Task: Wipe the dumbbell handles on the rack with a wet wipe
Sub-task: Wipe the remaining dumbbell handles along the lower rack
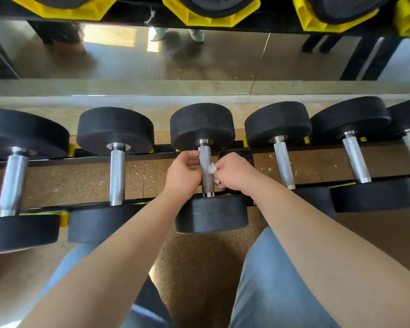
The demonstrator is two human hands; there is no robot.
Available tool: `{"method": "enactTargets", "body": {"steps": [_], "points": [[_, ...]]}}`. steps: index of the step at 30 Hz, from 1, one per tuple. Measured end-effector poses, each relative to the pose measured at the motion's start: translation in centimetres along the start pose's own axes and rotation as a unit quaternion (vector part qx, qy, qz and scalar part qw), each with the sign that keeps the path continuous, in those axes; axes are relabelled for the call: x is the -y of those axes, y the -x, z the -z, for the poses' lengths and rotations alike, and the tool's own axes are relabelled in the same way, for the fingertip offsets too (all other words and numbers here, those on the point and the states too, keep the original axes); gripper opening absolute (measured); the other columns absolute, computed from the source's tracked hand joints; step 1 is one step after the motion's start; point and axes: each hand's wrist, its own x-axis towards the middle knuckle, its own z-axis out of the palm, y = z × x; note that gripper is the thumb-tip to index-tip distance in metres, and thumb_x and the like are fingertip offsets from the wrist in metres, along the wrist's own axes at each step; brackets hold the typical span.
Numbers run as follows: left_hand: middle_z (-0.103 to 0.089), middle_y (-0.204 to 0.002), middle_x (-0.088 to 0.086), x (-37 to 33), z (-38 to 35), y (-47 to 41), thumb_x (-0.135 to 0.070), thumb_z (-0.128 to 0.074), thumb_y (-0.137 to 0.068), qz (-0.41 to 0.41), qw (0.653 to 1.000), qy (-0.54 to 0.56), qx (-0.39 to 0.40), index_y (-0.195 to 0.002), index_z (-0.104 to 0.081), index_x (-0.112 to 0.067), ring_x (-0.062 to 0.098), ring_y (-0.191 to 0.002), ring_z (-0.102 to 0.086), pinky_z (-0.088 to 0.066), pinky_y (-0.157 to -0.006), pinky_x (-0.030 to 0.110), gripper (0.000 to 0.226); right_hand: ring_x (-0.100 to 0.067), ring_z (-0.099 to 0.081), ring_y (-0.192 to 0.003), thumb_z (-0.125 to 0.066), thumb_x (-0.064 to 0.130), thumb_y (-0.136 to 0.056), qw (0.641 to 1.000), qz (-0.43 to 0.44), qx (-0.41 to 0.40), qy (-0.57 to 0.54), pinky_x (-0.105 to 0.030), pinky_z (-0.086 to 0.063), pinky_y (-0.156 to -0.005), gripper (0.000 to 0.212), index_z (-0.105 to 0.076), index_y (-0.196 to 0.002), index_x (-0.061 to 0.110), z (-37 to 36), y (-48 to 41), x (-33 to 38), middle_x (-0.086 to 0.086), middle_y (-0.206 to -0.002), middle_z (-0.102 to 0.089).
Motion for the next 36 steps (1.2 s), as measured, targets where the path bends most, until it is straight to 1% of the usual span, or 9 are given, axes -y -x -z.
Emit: {"method": "enactTargets", "body": {"steps": [2,7,13,16,18,21,29,32,36], "points": [[-0.073,-0.108,-0.008,0.0,-0.2,-0.1,-0.015,-0.06,-0.079,-0.008,1.0,-0.009,-0.006,-0.108,-0.062,-0.037,0.016,-0.101,-0.071,-0.061,-0.089,0.047,0.036,-0.015,-0.073,-0.07,-0.07,0.009,-0.092,0.999,-0.003,0.038,0.024,-0.018,-0.053,-0.055,0.008,-0.078,-0.09,0.01,0.7,1.5,-0.4,-0.005,-0.082,-0.072],[-0.072,-0.108,-0.011,-1.2,0.7,1.4,-0.006,-0.06,-0.093,-0.062,0.997,-0.017,-0.042,-0.111,-0.069,-0.03,0.007,-0.102,-0.068,-0.055,-0.089,0.028,0.031,-0.019,-0.075,-0.079,-0.07,0.01,-0.095,0.988,0.037,0.02,-0.151,-0.031,-0.064,-0.072,0.027,-0.072,-0.122,0.015,0.7,2.6,1.1,-0.005,-0.107,-0.072],[-0.076,-0.1,-0.006,-2.2,6.7,2.5,-0.017,-0.056,-0.1,-0.075,0.997,-0.023,-0.005,-0.1,-0.074,-0.033,0.013,-0.094,-0.074,-0.062,-0.086,0.043,0.024,-0.018,-0.075,-0.095,-0.075,0.005,-0.091,0.968,0.076,0.034,-0.238,-0.031,-0.063,-0.077,0.023,-0.08,-0.11,0.016,-2.0,3.0,5.5,-0.006,-0.105,-0.075],[-0.075,-0.096,-0.013,-2.5,11.9,2.5,-0.014,-0.057,-0.097,-0.086,0.992,-0.091,-0.035,-0.099,-0.074,-0.033,0.007,-0.092,-0.072,-0.06,-0.087,0.034,0.025,-0.028,-0.073,-0.105,-0.069,-0.005,-0.09,0.944,0.014,0.061,-0.324,-0.042,-0.062,-0.091,0.017,-0.078,-0.098,0.007,-4.4,2.3,8.9,-0.016,-0.109,-0.074],[-0.073,-0.095,-0.018,-2.5,15.3,2.5,-0.017,-0.06,-0.097,-0.095,0.982,-0.144,-0.072,-0.101,-0.073,-0.034,0.0,-0.089,-0.068,-0.053,-0.084,0.022,0.022,-0.028,-0.074,-0.102,-0.073,0.001,-0.088,0.952,0.022,0.039,-0.303,-0.047,-0.061,-0.093,0.014,-0.079,-0.087,0.014,-6.8,1.1,10.1,-0.014,-0.104,-0.076],[-0.07,-0.101,-0.015,-1.1,19.2,2.2,-0.022,-0.062,-0.098,-0.074,0.972,-0.202,-0.097,-0.108,-0.073,-0.03,0.005,-0.094,-0.064,-0.045,-0.085,0.021,0.017,-0.024,-0.072,-0.103,-0.075,0.016,-0.085,0.976,0.067,0.009,-0.206,-0.051,-0.06,-0.093,0.023,-0.08,-0.107,0.019,-10.4,-0.1,11.4,-0.004,-0.107,-0.076],[-0.066,-0.109,-0.011,3.0,20.9,0.2,-0.018,-0.07,-0.09,-0.054,0.983,-0.173,-0.027,-0.119,-0.064,-0.024,0.006,-0.099,-0.062,-0.044,-0.083,0.02,0.031,-0.017,-0.072,-0.101,-0.06,0.019,-0.099,0.984,0.125,-0.119,-0.038,-0.037,-0.057,-0.094,0.028,-0.076,-0.121,0.023,-14.7,-1.2,14.5,0.001,-0.118,-0.075],[-0.065,-0.109,-0.016,3.6,20.9,0.0,-0.012,-0.07,-0.09,-0.07,0.989,-0.13,-0.018,-0.122,-0.06,-0.024,-0.006,-0.099,-0.061,-0.046,-0.081,0.01,0.035,-0.017,-0.07,-0.075,-0.057,0.024,-0.101,0.991,0.096,-0.047,0.077,-0.036,-0.056,-0.071,0.029,-0.077,-0.082,0.016,-14.7,-0.6,14.1,-0.003,-0.084,-0.073],[-0.066,-0.109,-0.016,4.1,21.0,-0.1,-0.01,-0.07,-0.09,-0.071,0.992,-0.103,-0.023,-0.12,-0.059,-0.029,-0.006,-0.102,-0.063,-0.055,-0.089,0.022,0.037,-0.022,-0.076,-0.082,-0.059,0.016,-0.102,0.996,0.035,0.077,-0.026,-0.045,-0.063,-0.082,0.032,-0.071,-0.074,0.007,-14.9,0.2,12.6,-0.01,-0.084,-0.073]]}}
